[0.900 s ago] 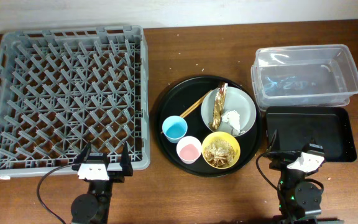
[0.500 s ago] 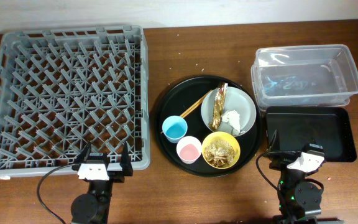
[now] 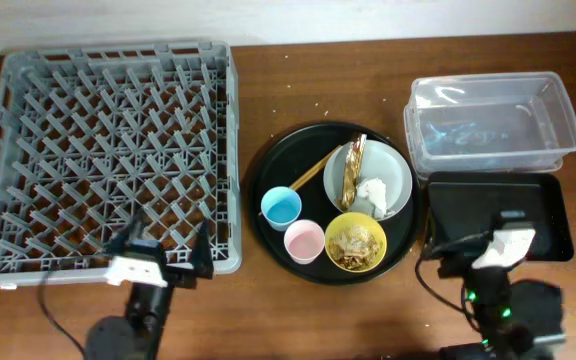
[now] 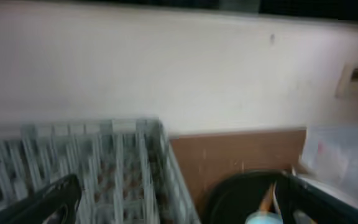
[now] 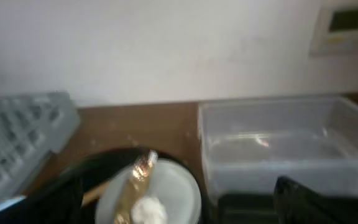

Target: Sort waste into correct bins and load items into the dishwasher rack

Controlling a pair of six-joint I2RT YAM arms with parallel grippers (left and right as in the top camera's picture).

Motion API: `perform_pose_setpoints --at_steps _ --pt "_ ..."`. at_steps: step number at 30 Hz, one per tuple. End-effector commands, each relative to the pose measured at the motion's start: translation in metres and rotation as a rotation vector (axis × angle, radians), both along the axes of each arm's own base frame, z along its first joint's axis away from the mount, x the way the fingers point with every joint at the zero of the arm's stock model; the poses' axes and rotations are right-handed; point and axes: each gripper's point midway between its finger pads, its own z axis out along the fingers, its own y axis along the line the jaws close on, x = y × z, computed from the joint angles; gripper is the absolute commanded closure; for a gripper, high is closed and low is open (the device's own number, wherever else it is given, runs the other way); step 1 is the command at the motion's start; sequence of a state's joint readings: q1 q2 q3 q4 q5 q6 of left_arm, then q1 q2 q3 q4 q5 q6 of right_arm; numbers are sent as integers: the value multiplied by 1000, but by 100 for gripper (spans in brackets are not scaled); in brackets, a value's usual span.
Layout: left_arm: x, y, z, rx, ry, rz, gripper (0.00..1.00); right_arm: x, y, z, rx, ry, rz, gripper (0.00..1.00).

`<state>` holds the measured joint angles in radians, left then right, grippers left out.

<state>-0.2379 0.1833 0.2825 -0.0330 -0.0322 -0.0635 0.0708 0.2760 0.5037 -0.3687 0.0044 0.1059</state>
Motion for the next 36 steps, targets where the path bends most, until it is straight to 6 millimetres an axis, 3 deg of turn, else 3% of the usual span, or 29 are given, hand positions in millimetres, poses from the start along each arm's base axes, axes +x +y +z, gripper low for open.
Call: perform_pose_setpoints --at_steps 1,3,4,7,8,9,10,11,12,14,16,18,19,20,21,22,24,25,26,28,29,30,32,33,34,36 --pt "14 -12 63 71 132 -51 1 24 27 26 29 202 143 2" --pt "36 -26 89 101 299 -106 1 52 32 37 37 393 155 2" --pt "54 -33 90 121 424 -125 1 72 45 31 67 551 217 2" --pt "78 -44 72 144 603 -155 1 112 64 -2 128 752 297 2" --pt "87 -46 59 151 646 -155 1 119 75 -24 170 826 348 1" --pt "95 -48 43 158 695 -155 1 128 74 -70 204 979 299 1" --pt "100 -49 35 163 721 -155 1 130 66 -102 197 1083 211 0" --pt "104 -50 28 166 740 -155 1 129 67 -129 187 1170 181 12" --pt "108 -51 20 170 764 -155 1 124 72 -174 140 1299 138 27" --pt "111 -52 11 174 792 -155 1 131 63 -228 35 1372 -24 33" --pt "112 -52 8 175 799 -155 1 140 64 -249 35 1377 -28 45" --pt "112 -52 9 175 799 -155 1 135 67 -251 49 1403 -20 66" --pt "112 -52 9 175 799 -155 1 135 61 -251 46 1401 -45 91" --pt "112 -52 9 175 799 -155 1 139 60 -245 67 1390 -40 96" --pt "112 -52 9 175 799 -155 1 147 52 -223 87 1353 -53 96" --pt "112 -52 9 175 799 -155 1 166 41 -166 123 1227 -62 96" --pt "112 -52 9 175 799 -155 1 188 10 -82 184 1007 -106 96" --pt "112 -52 9 175 799 -155 1 194 -7 -65 200 946 -142 96" --pt "112 -52 9 175 799 -155 1 205 -32 -56 226 885 -188 96" --pt "112 -52 9 175 799 -155 1 227 -85 -78 235 843 -318 96" --pt "112 -52 9 175 799 -155 1 245 -99 -102 211 846 -310 80" --pt "112 -52 9 175 799 -155 1 247 -91 -100 175 847 -229 32" --pt "112 -52 9 175 799 -155 1 237 -63 -73 225 839 -97 30" --pt "112 -52 9 175 799 -155 1 223 -38 -49 255 829 -13 29" --pt "112 -52 9 175 799 -155 1 204 -15 -37 241 858 29 28" --pt "112 -52 9 175 799 -155 1 173 30 -57 201 1010 110 31"
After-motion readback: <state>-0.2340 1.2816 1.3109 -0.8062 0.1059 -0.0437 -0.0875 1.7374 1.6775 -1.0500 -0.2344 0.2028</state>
